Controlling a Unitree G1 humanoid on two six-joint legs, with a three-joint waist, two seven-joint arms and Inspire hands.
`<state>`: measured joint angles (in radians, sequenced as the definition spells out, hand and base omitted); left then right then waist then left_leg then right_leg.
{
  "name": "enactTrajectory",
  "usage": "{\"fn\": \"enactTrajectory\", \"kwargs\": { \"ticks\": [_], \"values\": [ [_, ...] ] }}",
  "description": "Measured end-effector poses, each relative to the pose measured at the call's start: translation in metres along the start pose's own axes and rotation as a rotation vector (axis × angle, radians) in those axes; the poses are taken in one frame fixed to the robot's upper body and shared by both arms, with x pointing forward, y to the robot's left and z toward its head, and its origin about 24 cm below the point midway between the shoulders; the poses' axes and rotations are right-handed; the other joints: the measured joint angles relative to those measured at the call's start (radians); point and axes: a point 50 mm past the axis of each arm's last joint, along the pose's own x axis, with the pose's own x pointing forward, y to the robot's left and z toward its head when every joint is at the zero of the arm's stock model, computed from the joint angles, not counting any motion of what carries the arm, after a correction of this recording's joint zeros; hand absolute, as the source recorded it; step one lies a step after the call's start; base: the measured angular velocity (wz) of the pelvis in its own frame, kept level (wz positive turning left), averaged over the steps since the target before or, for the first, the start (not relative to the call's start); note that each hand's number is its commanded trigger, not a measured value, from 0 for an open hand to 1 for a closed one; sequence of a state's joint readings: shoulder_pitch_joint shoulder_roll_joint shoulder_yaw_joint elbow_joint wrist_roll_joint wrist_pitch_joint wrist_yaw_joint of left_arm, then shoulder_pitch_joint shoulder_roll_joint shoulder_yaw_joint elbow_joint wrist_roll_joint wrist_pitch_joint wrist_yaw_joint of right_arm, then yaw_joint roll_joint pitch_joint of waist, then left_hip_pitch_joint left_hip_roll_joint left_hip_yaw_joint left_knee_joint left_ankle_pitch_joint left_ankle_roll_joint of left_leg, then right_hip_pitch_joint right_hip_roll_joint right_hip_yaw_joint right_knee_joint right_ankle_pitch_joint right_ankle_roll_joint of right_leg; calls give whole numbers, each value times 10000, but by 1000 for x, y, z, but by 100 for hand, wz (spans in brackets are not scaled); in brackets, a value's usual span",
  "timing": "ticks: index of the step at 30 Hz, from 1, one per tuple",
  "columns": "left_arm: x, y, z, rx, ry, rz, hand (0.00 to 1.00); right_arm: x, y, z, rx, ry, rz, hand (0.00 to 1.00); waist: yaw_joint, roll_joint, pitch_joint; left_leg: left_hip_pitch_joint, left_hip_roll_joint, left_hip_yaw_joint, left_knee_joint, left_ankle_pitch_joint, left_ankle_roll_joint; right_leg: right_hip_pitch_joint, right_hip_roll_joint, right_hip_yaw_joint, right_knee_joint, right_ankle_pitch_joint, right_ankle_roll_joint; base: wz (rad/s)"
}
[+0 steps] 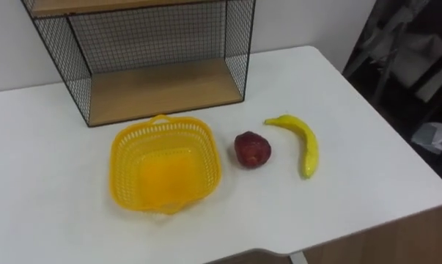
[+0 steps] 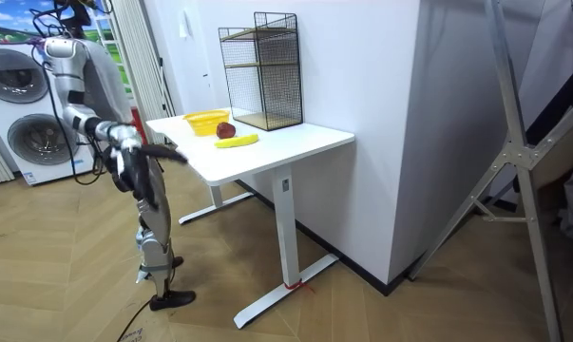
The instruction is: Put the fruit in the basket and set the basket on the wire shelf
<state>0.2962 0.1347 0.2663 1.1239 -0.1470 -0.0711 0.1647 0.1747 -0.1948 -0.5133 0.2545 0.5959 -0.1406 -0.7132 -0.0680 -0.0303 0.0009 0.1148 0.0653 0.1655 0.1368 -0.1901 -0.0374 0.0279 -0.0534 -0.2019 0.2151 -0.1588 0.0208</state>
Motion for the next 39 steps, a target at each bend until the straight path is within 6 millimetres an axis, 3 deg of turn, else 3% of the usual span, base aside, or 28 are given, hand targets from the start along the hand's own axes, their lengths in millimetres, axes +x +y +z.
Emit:
{"fn": "enactTrajectory", "kwargs": {
  "ticks": [3,11,15,21,28,33,39],
  "values": [
    [0,-7,6,393,-194,-233,0,-11,24,32,-34,-1947,629,0,56,-50,42,-64,-7,-10,-4,1,1,-90,12,96,7,-4,2,-5],
    [1,-12,10,1317,-450,-625,0,-41,58,56,-225,-3867,2675,0,278,-91,77,-210,-13,-46,-14,0,1,-165,32,89,-110,-2,7,1],
    [1,-16,16,1621,-627,-806,0,-54,79,57,-290,-3940,4484,0,469,-26,54,-241,-17,-38,-15,1,1,-210,31,106,-103,-1,7,0],
    [1,-16,16,1841,-628,-985,0,-78,109,57,-284,-4031,6976,0,588,-73,85,-182,-14,-87,-13,0,1,-94,28,93,-143,-2,8,2],
    [2,-17,15,2372,-478,-1092,0,-94,125,49,-756,-3816,8710,0,849,-59,79,-236,-14,-206,0,1,1,-97,22,-25,-151,-1,7,5],
    [3,-12,16,2959,-514,-1059,0,-98,131,49,-1605,-4126,9962,0,1015,-180,27,-246,-21,-286,3,1,1,-64,16,-13,-157,-1,7,3],
    [3,-12,16,3293,-499,-1057,0,-104,134,46,-2249,-4280,11033,0,1063,-312,32,-179,-21,-324,17,1,2,86,21,4,-224,-1,7,2]
  ]
}}
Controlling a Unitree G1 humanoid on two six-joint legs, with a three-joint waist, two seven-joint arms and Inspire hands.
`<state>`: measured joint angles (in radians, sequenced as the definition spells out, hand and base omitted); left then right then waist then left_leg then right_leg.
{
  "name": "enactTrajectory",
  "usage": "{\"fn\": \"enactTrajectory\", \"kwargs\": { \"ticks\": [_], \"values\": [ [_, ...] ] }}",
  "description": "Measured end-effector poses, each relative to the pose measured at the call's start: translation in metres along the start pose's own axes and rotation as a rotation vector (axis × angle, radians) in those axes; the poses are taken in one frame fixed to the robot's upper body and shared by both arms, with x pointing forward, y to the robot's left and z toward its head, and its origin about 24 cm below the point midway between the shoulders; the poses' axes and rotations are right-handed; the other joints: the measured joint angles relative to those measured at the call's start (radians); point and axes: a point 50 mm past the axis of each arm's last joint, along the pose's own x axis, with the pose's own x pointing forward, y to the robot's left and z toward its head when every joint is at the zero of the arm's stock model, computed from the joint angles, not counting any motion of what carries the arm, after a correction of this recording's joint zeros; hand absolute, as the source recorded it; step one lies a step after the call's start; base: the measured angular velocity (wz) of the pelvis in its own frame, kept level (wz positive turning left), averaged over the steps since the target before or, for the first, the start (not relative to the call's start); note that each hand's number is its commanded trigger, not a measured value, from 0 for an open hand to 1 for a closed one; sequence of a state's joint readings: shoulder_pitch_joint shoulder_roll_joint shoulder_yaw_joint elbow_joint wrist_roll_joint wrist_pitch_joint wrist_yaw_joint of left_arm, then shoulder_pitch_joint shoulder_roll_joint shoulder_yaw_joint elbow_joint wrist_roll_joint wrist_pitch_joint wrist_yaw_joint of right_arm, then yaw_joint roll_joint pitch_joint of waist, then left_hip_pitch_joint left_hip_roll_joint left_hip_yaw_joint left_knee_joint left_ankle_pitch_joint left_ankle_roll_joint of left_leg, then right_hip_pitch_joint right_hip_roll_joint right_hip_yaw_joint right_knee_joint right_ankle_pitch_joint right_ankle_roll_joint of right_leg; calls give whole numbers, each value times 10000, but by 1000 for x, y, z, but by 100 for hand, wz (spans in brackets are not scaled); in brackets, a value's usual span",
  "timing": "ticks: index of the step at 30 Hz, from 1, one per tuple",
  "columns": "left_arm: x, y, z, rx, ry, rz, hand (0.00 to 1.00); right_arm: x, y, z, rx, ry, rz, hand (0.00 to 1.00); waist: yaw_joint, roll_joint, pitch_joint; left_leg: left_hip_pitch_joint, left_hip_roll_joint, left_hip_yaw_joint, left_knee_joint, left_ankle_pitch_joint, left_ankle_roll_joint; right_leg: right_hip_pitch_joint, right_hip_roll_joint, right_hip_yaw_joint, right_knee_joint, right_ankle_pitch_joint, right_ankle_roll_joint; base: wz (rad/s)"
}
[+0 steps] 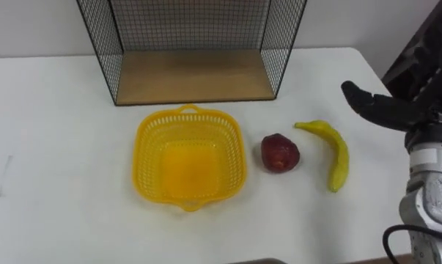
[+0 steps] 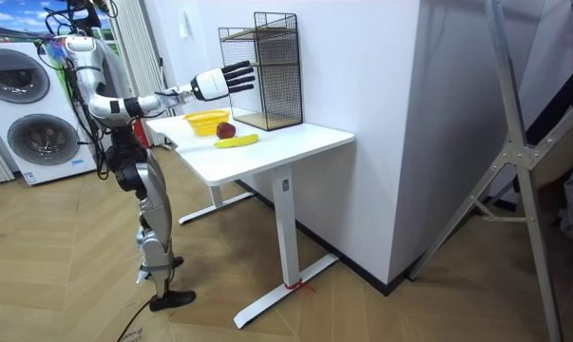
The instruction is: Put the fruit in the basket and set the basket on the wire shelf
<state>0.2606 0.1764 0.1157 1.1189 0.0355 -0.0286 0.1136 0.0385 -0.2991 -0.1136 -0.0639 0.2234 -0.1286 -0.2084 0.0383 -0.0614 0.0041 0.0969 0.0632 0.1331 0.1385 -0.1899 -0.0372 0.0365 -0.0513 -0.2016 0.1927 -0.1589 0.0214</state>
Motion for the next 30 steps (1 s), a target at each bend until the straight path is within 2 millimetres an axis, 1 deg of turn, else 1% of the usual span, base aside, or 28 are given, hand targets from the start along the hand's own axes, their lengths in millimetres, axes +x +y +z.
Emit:
{"fn": "enactTrajectory", "kwargs": {
  "ticks": [1,2,6,10,17,20,26,30],
  "values": [
    [0,0,0,-7,15,-13,0,0,2,0,7,14,143,0,-10,-8,-4,-3,0,-7,8,0,0,24,7,8,-38,1,-1,5],
    [0,0,1,-8,9,-88,0,-1,4,-1,12,61,396,0,-25,-28,8,-16,0,-33,43,0,0,47,11,30,-58,2,-3,5],
    [1,-1,4,6,-53,-191,0,-4,12,-17,-349,803,1405,0,20,-86,8,-17,1,-61,63,-2,-1,42,29,78,-64,7,-11,1],
    [1,-1,4,5,-32,-177,0,-8,21,-31,-747,1602,2396,0,26,-91,5,-30,0,-115,59,-2,-1,38,30,78,-65,11,-17,0],
    [1,-1,6,-4,-90,-180,0,-9,24,-32,-974,1619,2875,0,193,-105,3,-58,-9,-252,64,-2,-2,69,32,46,-92,11,-17,4],
    [1,-1,6,-1,-79,-179,0,-10,24,-36,-983,1803,2920,0,222,-104,5,-11,-17,-298,75,-2,-2,202,35,34,-180,11,-17,8],
    [1,-1,3,14,-14,-176,0,-12,23,-43,-1043,2155,3146,0,240,-54,40,8,-37,-388,90,-2,-2,305,40,39,-221,10,-16,6],
    [1,-1,3,22,-8,-179,0,-12,26,-43,-1033,2153,3369,0,288,-52,42,4,-40,-399,92,-2,-2,306,45,50,-223,10,-16,1]
  ]
}}
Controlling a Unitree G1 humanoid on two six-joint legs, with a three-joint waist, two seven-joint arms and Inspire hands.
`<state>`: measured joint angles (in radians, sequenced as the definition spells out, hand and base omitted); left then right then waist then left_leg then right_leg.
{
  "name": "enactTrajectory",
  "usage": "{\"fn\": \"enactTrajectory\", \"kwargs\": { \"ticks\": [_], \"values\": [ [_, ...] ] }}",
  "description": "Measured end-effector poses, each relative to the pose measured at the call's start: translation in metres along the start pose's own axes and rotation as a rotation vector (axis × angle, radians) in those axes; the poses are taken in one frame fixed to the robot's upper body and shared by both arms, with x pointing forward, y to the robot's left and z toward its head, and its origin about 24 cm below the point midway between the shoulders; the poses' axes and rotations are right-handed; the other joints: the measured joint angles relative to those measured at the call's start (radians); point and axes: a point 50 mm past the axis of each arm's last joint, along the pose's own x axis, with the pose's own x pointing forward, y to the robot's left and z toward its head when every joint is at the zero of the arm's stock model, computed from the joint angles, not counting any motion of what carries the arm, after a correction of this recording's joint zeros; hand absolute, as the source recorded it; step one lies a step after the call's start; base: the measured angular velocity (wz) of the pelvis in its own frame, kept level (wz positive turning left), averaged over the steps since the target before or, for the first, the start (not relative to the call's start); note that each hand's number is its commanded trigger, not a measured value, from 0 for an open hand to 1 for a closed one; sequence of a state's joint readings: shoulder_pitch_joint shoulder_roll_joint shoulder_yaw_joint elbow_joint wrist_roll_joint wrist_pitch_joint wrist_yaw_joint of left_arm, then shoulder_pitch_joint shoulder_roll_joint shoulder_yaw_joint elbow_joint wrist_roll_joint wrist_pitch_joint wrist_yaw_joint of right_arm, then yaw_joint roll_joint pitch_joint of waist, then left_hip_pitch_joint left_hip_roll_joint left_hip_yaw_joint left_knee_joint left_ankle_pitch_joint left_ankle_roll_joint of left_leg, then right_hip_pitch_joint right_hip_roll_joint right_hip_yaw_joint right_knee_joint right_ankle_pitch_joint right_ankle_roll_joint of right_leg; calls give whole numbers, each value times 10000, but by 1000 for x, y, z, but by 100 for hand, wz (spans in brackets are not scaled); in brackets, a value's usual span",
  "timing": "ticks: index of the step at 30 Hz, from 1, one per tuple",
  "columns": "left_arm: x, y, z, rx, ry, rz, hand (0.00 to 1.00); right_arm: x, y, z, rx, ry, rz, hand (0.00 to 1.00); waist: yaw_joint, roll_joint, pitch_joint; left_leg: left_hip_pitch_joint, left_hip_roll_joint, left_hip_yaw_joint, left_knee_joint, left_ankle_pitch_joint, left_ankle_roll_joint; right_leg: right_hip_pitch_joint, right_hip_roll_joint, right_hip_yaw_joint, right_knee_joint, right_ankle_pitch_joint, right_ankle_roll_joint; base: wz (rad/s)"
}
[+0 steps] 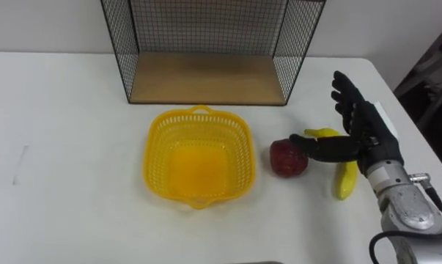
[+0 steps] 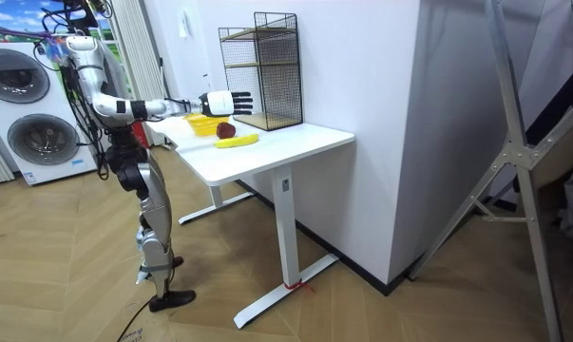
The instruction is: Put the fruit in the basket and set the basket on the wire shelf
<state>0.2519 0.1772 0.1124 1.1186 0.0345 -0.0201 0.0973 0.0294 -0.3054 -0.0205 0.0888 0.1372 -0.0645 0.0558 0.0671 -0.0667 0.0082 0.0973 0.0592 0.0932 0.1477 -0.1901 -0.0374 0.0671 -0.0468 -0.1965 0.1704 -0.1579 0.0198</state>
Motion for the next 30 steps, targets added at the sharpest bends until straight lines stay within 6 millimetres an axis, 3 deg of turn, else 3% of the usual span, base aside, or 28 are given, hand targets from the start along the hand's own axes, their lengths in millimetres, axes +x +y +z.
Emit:
{"fn": "enactTrajectory", "kwargs": {
  "ticks": [10,16,25,30],
  "values": [
    [1,-2,5,125,-100,-91,0,1,6,1,-382,-6,677,0,144,-2,-4,-57,-3,-43,4,0,0,-20,-1,-33,-13,0,0,1],
    [2,-3,13,148,-273,-219,0,-1,23,-17,-635,821,1801,0,179,-14,-12,-90,-11,-125,44,0,0,3,-11,-94,-7,0,-1,4],
    [3,-5,17,103,-362,-347,0,-2,25,-19,-680,912,2106,0,190,-48,-36,-105,-11,-146,72,0,0,22,-16,-100,-7,2,-3,0],
    [3,-5,19,101,-395,-351,0,-6,27,-37,-1062,1723,2219,0,200,-66,-43,-118,-13,-142,82,0,1,21,-17,-87,-15,2,-2,0]
  ]
}}
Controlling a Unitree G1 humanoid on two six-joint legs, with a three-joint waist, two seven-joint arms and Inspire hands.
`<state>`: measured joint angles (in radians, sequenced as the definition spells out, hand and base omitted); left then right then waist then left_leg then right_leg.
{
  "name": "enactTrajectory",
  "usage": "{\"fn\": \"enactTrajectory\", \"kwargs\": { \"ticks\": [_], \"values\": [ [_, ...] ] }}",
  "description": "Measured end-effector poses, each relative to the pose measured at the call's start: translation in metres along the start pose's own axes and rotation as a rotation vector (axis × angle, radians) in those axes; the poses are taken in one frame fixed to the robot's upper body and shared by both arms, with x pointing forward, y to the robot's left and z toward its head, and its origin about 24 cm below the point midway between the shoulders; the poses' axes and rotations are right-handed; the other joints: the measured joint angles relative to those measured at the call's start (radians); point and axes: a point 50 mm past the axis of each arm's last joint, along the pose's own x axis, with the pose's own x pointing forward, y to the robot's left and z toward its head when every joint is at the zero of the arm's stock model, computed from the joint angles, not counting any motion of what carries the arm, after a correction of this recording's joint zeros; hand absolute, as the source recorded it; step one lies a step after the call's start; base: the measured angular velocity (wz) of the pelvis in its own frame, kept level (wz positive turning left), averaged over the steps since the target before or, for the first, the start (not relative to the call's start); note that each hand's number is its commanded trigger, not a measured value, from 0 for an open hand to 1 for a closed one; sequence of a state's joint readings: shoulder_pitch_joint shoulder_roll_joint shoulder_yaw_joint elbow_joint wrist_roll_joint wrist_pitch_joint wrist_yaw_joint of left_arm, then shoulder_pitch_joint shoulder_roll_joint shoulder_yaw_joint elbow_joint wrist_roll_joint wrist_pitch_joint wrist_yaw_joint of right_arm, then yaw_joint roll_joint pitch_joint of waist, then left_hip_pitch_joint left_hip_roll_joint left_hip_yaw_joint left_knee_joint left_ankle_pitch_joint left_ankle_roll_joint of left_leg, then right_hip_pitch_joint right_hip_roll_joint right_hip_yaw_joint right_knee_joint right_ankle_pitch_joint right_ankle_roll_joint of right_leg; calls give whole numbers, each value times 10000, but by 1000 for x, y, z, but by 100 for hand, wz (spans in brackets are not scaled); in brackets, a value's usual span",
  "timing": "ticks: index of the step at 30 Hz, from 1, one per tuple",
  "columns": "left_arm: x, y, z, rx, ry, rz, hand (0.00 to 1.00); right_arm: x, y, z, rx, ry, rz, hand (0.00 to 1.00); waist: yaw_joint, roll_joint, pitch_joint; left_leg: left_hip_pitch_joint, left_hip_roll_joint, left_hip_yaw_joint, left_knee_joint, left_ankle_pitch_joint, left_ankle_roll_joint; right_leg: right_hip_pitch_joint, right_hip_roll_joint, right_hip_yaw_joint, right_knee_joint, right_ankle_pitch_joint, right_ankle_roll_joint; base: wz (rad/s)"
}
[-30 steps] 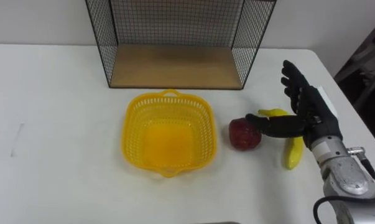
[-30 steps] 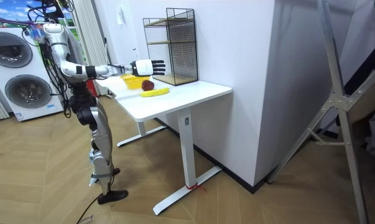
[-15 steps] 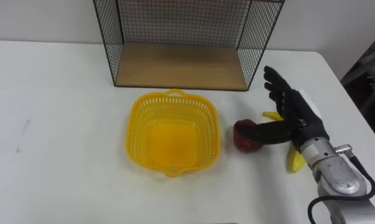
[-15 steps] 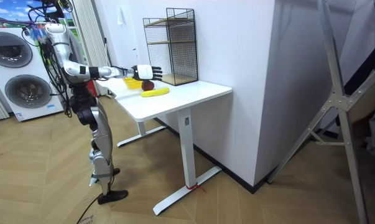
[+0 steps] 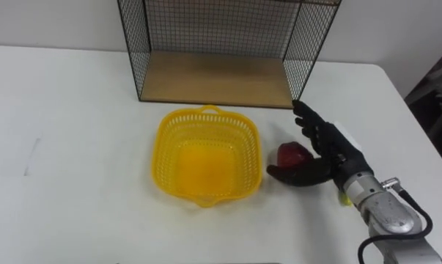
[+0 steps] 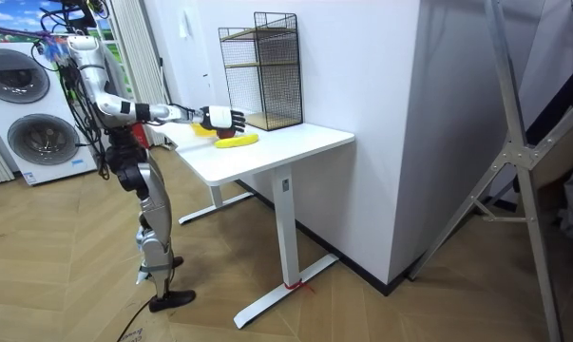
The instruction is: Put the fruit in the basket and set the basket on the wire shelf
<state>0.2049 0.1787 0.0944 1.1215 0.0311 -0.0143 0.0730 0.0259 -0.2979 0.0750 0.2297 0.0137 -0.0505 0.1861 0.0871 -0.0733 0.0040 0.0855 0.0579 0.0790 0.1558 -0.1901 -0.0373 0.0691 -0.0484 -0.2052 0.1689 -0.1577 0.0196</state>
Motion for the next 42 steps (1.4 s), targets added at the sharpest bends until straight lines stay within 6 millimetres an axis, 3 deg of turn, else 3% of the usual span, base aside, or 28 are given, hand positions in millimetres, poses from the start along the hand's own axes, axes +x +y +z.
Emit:
{"fn": "enactTrajectory", "kwargs": {
  "ticks": [13,14,16,27,35,42],
  "values": [
    [0,0,1,10,-36,-16,0,-1,6,-14,-811,433,50,0,-11,3,-12,-25,-2,-5,49,0,0,-7,1,-4,-2,0,-1,0],
    [0,0,1,8,-40,-46,0,0,6,-14,-955,448,75,49,-11,12,-15,-25,-2,-5,61,0,0,-2,1,-29,-1,2,-3,0],
    [0,1,1,12,-38,-96,0,0,8,-14,-1151,486,110,100,-20,22,-17,-37,-2,-33,81,0,0,13,-3,-86,-1,4,-7,5],
    [0,2,-2,54,27,-150,0,4,-10,-23,-1327,892,-1021,100,-34,37,-26,122,-7,-258,115,-2,-2,306,-11,-254,-56,8,-14,6],
    [0,2,0,37,-5,-164,0,3,-9,-26,-1189,999,-1209,100,-33,7,-50,128,-11,-260,104,-4,-3,349,7,-228,-156,9,-15,0],
    [0,3,1,51,-36,-57,0,-2,-4,-31,46,1005,-1188,100,-53,43,-83,129,-9,-252,98,-6,-5,340,25,-160,-141,12,-19,0]
  ]
}}
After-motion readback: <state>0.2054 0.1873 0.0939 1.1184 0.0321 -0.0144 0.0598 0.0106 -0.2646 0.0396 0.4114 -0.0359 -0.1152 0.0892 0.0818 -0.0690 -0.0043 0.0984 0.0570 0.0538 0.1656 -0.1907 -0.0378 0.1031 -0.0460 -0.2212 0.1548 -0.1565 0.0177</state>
